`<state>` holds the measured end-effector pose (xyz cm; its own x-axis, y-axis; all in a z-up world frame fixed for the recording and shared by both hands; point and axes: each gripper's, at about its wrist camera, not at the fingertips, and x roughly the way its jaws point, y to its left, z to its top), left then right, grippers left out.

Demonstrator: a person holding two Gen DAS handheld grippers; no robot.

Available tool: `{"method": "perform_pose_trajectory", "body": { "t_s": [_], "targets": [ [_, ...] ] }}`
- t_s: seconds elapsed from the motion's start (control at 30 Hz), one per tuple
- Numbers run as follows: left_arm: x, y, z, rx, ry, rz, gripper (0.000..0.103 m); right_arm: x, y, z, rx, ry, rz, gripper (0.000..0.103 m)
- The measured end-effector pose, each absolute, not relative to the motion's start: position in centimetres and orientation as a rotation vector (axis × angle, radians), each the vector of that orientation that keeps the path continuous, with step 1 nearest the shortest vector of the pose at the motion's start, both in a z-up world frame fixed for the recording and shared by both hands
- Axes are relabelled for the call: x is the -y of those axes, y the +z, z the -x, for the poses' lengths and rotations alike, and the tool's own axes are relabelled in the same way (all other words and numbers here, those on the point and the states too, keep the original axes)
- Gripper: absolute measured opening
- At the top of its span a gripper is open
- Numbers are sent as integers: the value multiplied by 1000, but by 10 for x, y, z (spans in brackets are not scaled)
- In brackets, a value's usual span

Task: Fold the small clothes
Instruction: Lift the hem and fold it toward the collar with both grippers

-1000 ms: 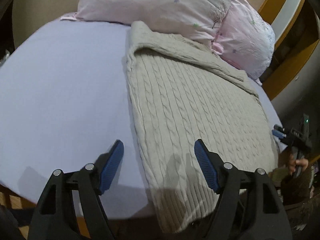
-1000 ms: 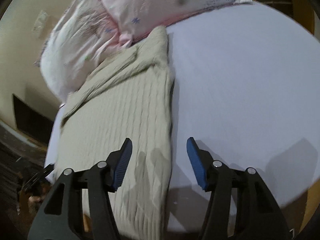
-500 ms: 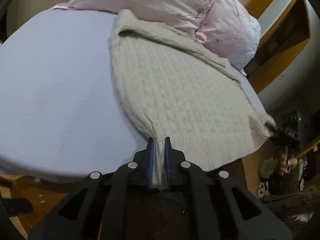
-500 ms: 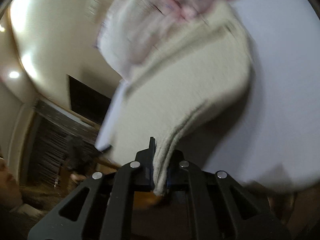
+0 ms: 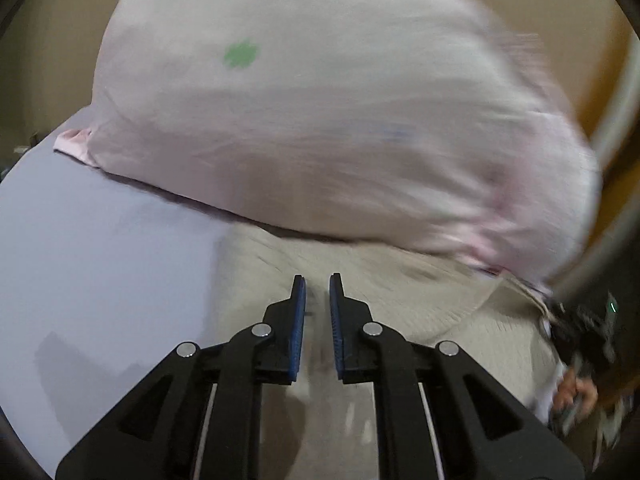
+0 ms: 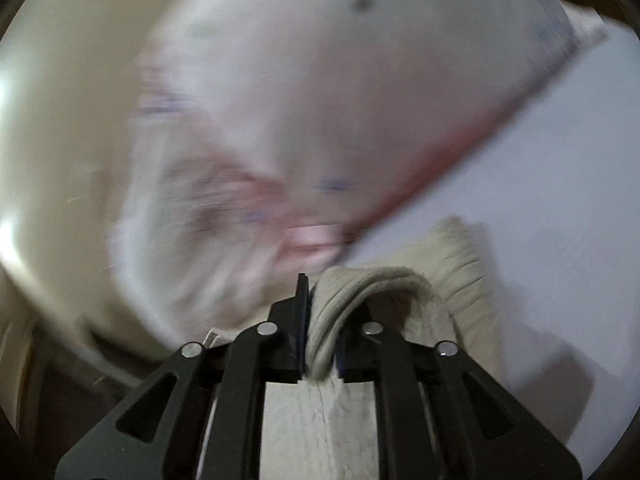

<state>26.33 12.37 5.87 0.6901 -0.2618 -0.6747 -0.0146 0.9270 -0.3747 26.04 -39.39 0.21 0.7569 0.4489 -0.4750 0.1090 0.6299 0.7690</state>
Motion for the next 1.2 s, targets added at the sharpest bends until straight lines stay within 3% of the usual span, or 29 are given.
{"method": "perform_pose_trajectory", "body": {
  "t_s": [0.07, 0.1, 0.13, 0.17, 0.2, 0.33, 0.63, 0.67, 0.73, 0.77, 0.8, 0.87, 0.97, 1.07, 1.2],
  "targets": [
    [-147, 56, -277, -812, -114, 464, 15, 395, -17, -271, -741, 170, -923, 44],
    [-160, 57, -274, -792, -127, 527, 34, 394, -16, -267, -704, 187, -911, 64],
    [-172, 58, -267, -763, -142, 572, 50, 392, -11, -261, -673, 186, -872, 76],
    [-181, 60, -257, -738, -149, 581, 72, 392, -3, -255, -646, 183, -840, 94],
    [-183, 60, -248, -738, -160, 557, 73, 393, 6, -250, -610, 189, -820, 96],
    [-169, 43, -223, -840, -223, 412, 73, 393, 35, -235, -488, 200, -704, 98],
    [-121, 13, -240, -977, -217, 259, 74, 400, 12, -240, -551, 226, -802, 98],
    [-127, 12, -242, -968, -212, 306, 71, 397, 9, -241, -549, 225, -808, 98],
    [-136, 9, -247, -961, -207, 393, 50, 396, 7, -241, -549, 237, -820, 98],
    [-149, 3, -249, -964, -216, 500, 33, 396, 7, -242, -553, 246, -824, 98],
    [-156, 0, -250, -965, -233, 574, 25, 395, 5, -241, -560, 257, -827, 98],
    [-174, -16, -251, -975, -285, 774, 21, 392, 5, -243, -571, 270, -832, 98],
    [-173, -13, -249, -970, -289, 831, 18, 391, 6, -242, -573, 286, -837, 98],
    [-156, 24, -240, -892, -394, 855, 17, 397, 12, -237, -541, 301, -849, 98],
    [-74, 87, -238, -811, -588, 759, 17, 404, 23, -232, -497, 296, -840, 98]
  ]
}}
